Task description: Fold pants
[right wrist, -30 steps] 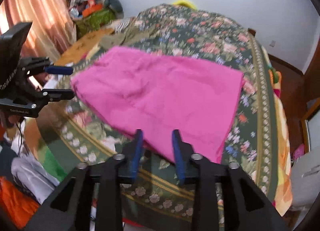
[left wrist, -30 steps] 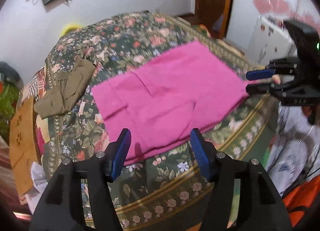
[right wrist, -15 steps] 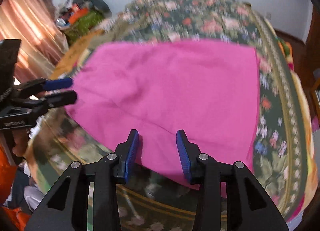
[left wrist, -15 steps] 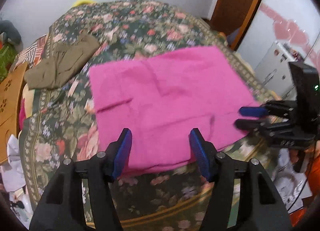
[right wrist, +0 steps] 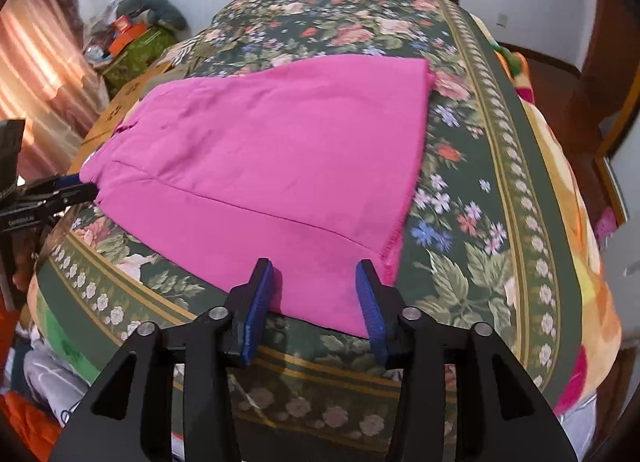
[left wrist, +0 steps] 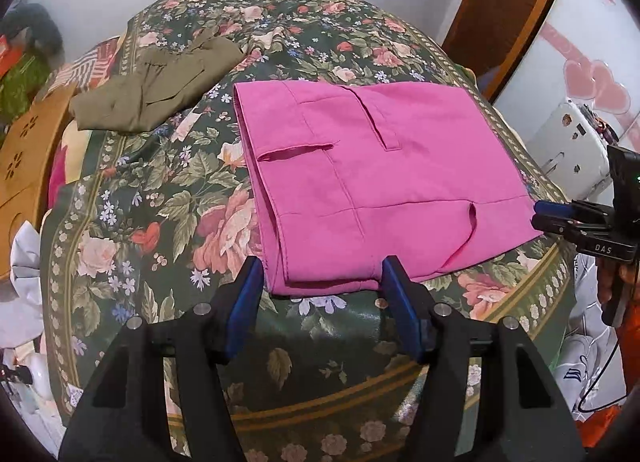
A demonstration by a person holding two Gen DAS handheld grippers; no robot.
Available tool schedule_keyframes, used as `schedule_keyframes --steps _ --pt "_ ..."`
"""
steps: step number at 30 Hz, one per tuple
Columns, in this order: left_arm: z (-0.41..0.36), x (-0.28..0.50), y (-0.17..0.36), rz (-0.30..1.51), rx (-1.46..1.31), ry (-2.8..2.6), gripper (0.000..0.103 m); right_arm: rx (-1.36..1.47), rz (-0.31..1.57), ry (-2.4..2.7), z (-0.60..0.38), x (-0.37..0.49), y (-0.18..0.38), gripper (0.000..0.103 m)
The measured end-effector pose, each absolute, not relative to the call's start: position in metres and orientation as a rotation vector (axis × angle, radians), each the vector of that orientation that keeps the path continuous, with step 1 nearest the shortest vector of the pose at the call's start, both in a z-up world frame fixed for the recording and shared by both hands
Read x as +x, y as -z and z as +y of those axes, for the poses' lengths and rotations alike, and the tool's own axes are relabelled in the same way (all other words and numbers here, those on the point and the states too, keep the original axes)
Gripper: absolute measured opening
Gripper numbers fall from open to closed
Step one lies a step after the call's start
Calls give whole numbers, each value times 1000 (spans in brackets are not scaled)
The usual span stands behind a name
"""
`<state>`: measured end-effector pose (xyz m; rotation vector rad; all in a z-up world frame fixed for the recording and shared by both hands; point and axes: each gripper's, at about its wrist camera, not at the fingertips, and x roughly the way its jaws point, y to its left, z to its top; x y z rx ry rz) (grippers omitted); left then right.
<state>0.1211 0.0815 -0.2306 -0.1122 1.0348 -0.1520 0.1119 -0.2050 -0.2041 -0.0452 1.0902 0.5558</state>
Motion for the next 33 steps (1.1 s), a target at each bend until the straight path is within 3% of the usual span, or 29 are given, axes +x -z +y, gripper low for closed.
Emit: schedule_keyframes --steps 7,13,20,27,28,31,33 --pt "90 125 196 968 -90 155 62 -63 1079 -534 -209 124 187 41" --pt "106 164 173 930 -91 80 62 -33 987 -508 -215 154 164 50" --pt "128 235 192 989 -204 44 62 -20 945 -464 -212 213 162 50" --pt "134 280 225 1063 -294 53 62 17 979 -403 -209 281 196 50" --pt "134 282 230 1077 -299 50 61 29 997 -407 -208 290 204 50" --pt "133 289 250 1125 -347 66 40 43 1028 -418 -203 306 220 50" --pt "128 287 251 1095 -312 53 36 32 1033 -453 -198 308 226 39"
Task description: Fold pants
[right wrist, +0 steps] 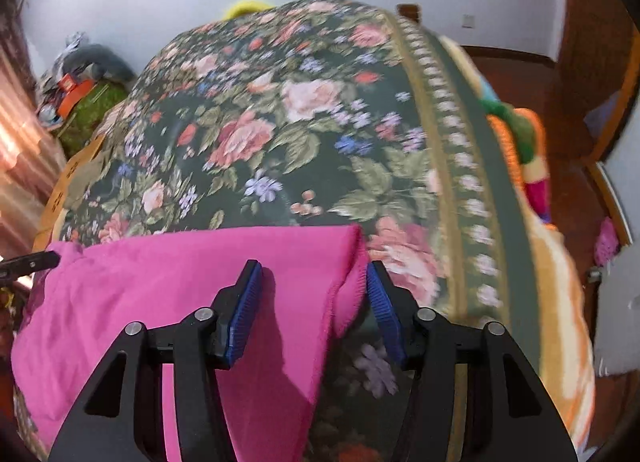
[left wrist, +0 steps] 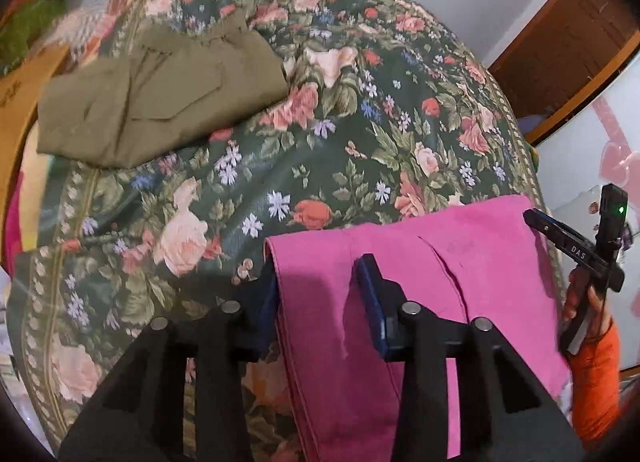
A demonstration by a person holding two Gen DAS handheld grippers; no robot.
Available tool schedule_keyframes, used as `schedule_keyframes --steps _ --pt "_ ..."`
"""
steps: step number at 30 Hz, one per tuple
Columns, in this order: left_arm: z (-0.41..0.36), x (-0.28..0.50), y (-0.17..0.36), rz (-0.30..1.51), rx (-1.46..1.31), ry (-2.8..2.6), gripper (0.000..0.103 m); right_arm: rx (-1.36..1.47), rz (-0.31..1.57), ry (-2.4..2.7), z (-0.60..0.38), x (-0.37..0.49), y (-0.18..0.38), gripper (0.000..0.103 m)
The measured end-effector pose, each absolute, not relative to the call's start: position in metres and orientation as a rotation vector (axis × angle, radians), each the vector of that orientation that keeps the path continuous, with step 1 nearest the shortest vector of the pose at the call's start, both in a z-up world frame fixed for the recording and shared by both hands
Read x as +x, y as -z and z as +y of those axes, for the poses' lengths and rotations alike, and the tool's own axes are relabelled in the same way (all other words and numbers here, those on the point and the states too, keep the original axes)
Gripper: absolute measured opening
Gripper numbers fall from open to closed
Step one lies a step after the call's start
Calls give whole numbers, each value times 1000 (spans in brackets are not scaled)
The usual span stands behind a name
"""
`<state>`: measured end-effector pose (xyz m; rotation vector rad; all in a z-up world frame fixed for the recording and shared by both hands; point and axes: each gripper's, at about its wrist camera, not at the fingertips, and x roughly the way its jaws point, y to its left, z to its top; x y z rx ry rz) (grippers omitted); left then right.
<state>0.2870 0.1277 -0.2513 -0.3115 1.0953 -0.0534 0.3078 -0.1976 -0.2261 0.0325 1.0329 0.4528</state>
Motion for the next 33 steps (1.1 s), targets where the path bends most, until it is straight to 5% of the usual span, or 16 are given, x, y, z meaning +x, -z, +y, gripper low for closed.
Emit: schedule_keyframes --steps 5,7,8,14,17,20,21,27,33 --pt "116 280 252 1063 -214 4 26 -43 986 -459 -189 304 231 8" --pt "114 276 252 1045 -177 -32 24 -42 984 -449 -192 304 232 8" --pt "111 272 254 1042 -111 -115 14 -42 984 -440 -193 305 232 7" --pt "124 262 242 1053 -151 -75 14 -128 1004 -410 -185 305 224 8" --pt "122 258 221 1006 -122 -76 14 -118 1005 -392 -187 300 204 16" --pt "114 259 201 980 -97 -44 15 -65 959 -433 -187 288 176 47" --pt "109 261 196 978 -98 -23 16 -50 938 -459 -184 282 166 50" --pt "75 274 199 1020 -73 82 19 -83 944 -601 -135 262 149 52" --pt "56 286 233 1124 -45 113 19 -148 1087 -709 -82 256 190 52"
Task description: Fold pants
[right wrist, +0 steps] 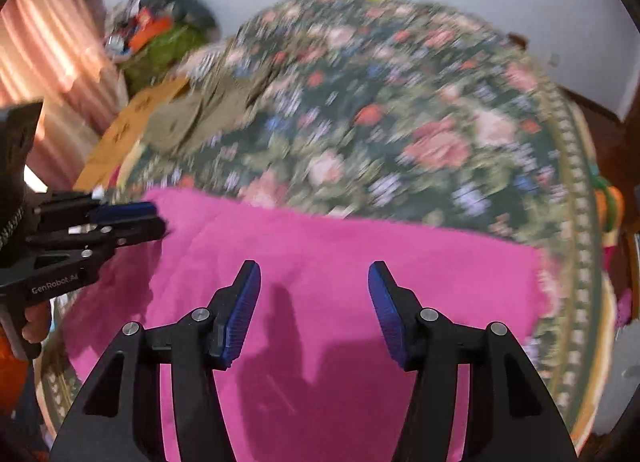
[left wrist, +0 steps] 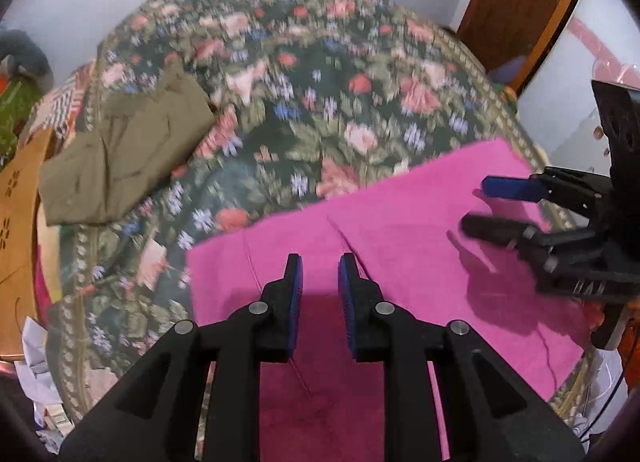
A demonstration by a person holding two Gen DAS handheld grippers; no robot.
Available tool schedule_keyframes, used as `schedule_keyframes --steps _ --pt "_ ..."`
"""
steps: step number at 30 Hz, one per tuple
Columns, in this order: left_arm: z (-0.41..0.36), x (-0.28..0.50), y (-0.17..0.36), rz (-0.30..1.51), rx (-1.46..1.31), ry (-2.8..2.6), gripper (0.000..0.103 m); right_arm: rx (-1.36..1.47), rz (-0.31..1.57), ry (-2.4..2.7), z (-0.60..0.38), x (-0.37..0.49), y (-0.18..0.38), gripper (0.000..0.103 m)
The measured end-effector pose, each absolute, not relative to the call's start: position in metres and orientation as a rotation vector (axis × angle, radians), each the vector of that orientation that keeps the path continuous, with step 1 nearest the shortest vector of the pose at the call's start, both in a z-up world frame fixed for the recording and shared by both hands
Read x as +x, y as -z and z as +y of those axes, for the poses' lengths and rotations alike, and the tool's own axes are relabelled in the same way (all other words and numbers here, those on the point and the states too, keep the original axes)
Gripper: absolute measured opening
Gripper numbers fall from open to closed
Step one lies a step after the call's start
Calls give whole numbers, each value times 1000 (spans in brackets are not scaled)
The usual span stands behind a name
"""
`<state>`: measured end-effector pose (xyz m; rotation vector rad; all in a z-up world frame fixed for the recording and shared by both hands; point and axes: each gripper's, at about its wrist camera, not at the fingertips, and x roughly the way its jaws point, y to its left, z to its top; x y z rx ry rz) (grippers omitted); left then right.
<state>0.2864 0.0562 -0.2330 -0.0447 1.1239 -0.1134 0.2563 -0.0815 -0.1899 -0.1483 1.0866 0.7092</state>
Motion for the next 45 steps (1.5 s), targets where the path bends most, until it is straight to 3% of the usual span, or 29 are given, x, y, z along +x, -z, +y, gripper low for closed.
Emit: schedule_keyframes --steps 4,12,14,15,20,31,39,45 --pt "58 282 244 1126 -48 122 22 -213 1178 -730 -66 250 220 52" --pt "55 254 235 1077 1 93 36 -209 1176 -749 -90 222 213 53" --pt "55 244 234 1076 23 65 64 -229 1167 -744 -96 213 210 53" --pt "55 239 234 1070 20 61 66 -241 1164 -738 -99 207 209 53" --pt "63 210 229 1054 -28 37 71 -240 1168 -726 -109 184 204 53" --pt "75 157 207 1041 -60 -42 72 -206 1167 -675 -134 146 190 53" --pt "93 131 203 1092 -408 -12 72 -171 1034 -706 -131 126 164 53" --pt "82 120 220 1162 -536 16 72 -132 1030 -729 -123 126 177 53"
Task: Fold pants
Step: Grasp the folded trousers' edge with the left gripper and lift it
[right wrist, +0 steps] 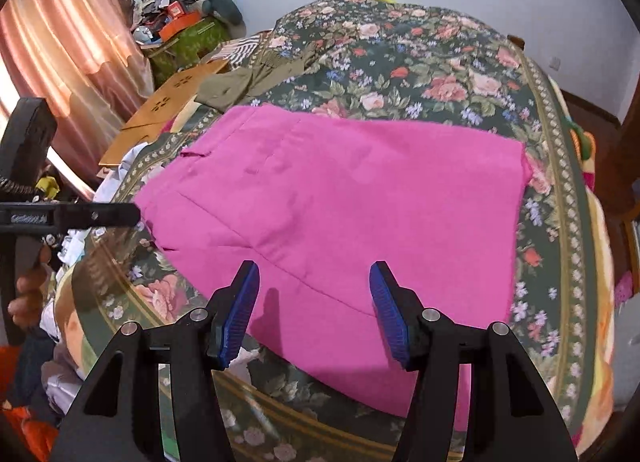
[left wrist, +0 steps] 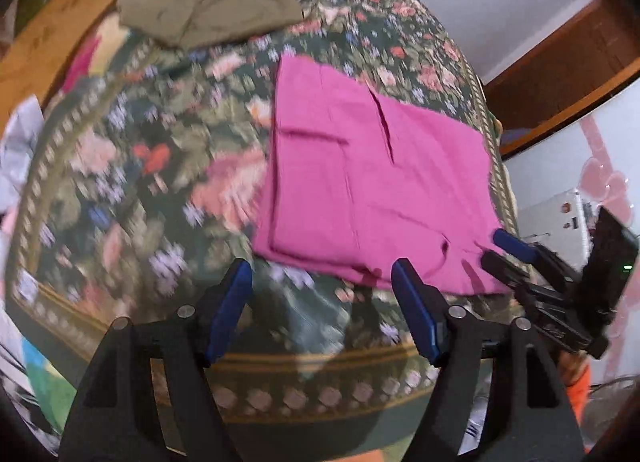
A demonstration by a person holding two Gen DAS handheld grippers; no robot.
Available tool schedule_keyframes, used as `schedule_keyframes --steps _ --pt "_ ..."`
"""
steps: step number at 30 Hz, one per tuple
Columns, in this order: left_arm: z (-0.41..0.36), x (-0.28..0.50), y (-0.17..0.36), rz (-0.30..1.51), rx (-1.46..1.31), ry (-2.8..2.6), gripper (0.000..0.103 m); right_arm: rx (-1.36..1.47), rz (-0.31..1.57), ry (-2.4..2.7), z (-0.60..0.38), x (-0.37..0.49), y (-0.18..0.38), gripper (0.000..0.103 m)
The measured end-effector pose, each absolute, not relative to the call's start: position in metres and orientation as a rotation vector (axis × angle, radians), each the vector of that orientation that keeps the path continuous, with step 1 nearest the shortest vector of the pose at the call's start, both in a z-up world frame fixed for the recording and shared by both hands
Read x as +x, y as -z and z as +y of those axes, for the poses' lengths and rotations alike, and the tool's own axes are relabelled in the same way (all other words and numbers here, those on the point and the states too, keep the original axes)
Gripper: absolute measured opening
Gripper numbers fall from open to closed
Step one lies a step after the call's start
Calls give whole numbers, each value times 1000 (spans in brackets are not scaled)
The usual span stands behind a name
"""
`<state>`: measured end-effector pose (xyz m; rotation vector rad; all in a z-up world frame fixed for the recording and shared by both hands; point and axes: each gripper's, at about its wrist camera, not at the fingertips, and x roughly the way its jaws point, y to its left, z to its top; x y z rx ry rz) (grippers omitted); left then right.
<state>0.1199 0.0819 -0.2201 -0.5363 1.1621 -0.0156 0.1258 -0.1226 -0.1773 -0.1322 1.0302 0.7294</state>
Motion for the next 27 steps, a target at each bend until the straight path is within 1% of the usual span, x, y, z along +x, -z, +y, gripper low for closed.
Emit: schedule_keyframes --steps 4,5,8,10,16,18,20,22,23,27 --pt "77 120 223 1164 -601 64 73 -151 1062 -709 -123 124 197 53" --pt "77 122 224 1165 -629 68 75 -153 1077 -709 -123 123 201 54" --pt "79 128 230 1159 -743 98 80 -157 1043 -721 -125 117 203 54" --pt "81 132 233 1144 -790 96 81 -146 1048 -730 -127 119 203 54" --pt "82 141 237 1089 -814 45 80 -131 1046 -752 -129 118 205 54" --pt "81 146 236 1083 -786 7 72 -124 1046 -757 -129 118 206 54" --pt "84 152 237 1090 -748 -42 47 -119 1047 -761 -130 119 206 54" --pt "86 158 238 1094 -717 -80 35 -118 1045 -763 -130 119 206 54" --pt "88 159 238 1089 -711 -86 31 -116 1043 -764 -131 118 206 54" --pt "82 166 234 1055 -612 -110 25 -108 1043 -766 -132 119 206 54"
